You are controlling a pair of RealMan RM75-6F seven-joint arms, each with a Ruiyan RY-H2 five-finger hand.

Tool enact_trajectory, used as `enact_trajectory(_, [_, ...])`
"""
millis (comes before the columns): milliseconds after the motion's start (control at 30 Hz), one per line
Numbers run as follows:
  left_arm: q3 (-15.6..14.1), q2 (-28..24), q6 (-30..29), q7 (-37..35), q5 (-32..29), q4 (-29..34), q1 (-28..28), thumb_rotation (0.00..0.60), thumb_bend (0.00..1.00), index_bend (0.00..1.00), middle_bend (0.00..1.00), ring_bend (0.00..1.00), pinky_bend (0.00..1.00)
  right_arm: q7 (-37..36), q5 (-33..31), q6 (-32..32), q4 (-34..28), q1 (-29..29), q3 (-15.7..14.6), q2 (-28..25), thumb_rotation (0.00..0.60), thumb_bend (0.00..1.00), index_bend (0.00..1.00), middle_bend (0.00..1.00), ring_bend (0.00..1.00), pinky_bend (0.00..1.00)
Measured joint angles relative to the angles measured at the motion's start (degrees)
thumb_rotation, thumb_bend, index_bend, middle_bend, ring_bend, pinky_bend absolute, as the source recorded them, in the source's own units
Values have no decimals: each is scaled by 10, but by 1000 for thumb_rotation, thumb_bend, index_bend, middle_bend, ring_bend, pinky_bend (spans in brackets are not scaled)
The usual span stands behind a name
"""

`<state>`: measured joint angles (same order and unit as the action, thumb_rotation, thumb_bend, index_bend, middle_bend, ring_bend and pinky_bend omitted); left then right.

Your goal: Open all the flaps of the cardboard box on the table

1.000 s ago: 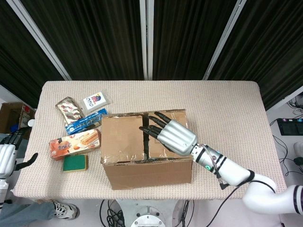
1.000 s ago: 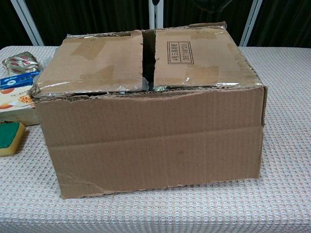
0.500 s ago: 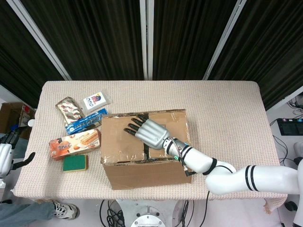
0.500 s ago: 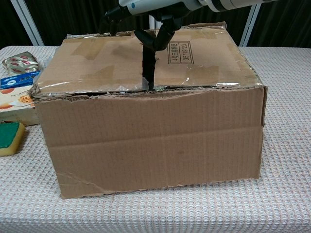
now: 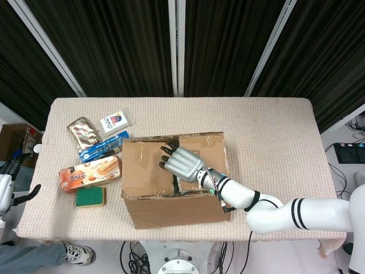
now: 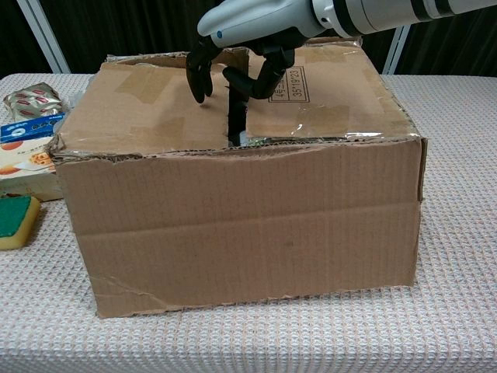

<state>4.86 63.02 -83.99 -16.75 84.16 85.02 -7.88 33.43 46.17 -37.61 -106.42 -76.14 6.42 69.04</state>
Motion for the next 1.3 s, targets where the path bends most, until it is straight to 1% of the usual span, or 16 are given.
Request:
enact_trajectory(100, [-1, 2, 2, 1, 2, -1, -1, 600, 248, 134, 152, 171, 282, 4, 0, 0, -7, -4, -11, -11, 600, 798, 417, 326, 0, 0])
enact_trajectory(367, [0, 2, 4, 3, 2, 0, -2, 600, 248, 134, 152, 171, 282, 21, -29, -2, -19, -25, -39, -26, 600, 815, 481, 379, 0, 0])
enact_trajectory(500, [0, 2, 4, 5, 3, 2, -3, 600, 248, 135, 152, 171, 282, 22, -25, -12, -25, -26, -42, -31, 600, 828, 522, 421, 0, 0])
enact_trajectory(800, [0, -1, 9, 10, 3, 8, -5, 600, 248, 135, 152, 171, 282, 6, 3, -27, -47, -16, -40, -63, 600, 883, 535, 448, 0, 0])
enact_trajectory(900, [0, -1, 10, 10, 3, 8, -6, 600, 248, 134, 152, 171, 282, -1, 10, -32, -61, -12, -36, -81, 600, 885, 534, 449, 0, 0])
enact_trajectory(1067, [1, -9, 15, 9, 4, 12, -10, 600, 248, 135, 152, 171, 282, -29, 24, -35, -95, 1, -24, -129, 600, 890, 531, 448, 0, 0])
enact_trajectory(1200, [6, -15, 15, 12, 5, 22, -14, 600, 248, 134, 152, 171, 282, -52, 49, -36, -126, 18, -15, -181, 600, 890, 527, 449, 0, 0])
enact_trajectory(1300, [7, -17, 18, 17, 4, 27, -18, 600, 248, 135, 152, 171, 282, -82, 80, -38, -148, 41, -7, -221, 600, 890, 523, 448, 0, 0])
